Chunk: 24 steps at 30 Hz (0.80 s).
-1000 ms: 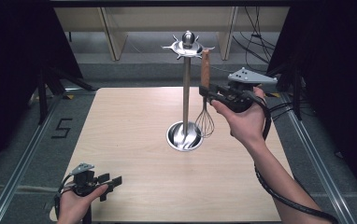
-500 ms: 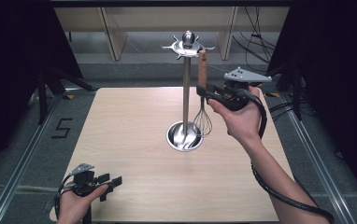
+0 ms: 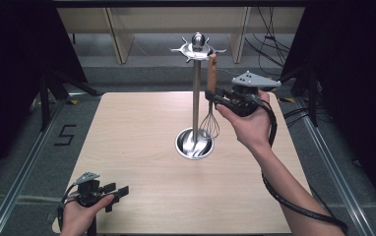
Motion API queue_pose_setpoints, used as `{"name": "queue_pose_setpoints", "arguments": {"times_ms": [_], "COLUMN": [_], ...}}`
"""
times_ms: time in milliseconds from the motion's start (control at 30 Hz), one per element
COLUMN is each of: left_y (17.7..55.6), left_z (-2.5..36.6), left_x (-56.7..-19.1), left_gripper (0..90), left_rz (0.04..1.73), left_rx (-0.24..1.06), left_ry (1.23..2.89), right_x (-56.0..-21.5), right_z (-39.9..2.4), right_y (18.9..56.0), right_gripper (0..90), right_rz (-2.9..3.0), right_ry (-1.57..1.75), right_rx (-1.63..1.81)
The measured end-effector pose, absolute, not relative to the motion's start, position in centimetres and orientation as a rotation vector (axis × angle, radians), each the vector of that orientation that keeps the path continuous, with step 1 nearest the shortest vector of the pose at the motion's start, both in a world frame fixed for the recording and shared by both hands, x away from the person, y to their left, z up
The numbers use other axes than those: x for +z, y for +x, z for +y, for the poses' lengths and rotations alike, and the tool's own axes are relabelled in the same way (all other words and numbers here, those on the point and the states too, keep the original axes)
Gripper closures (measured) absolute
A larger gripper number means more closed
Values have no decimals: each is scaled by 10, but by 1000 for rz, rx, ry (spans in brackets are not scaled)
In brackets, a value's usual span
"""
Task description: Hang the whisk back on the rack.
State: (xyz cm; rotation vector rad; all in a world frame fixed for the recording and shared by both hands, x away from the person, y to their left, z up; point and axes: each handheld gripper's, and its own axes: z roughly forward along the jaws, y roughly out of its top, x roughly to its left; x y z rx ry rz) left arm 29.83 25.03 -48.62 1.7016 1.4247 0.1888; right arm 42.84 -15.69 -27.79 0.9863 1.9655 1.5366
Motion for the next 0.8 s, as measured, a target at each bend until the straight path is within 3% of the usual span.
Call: {"name": "queue_pose_setpoints", "arguments": {"times_ms": [167,433,800], "left_y": [298,298,298], "left_z": [250,250,252], "left_x": [-486,-486,-486], "left_gripper": [364,365,365], "left_rz": [1429,1431,1431], "left_rx": [191,191,195], "left_ry": [1699,1693,1699], "right_x": [-279,-278,-288], "right_z": [-157,-163,-195], "right_y": [429,422,405], "right_gripper": [662,517,493], "right_rz": [1973,1969,1950], "right_ry": [970,914,974], "right_rx": [1528,1461,1492]}}
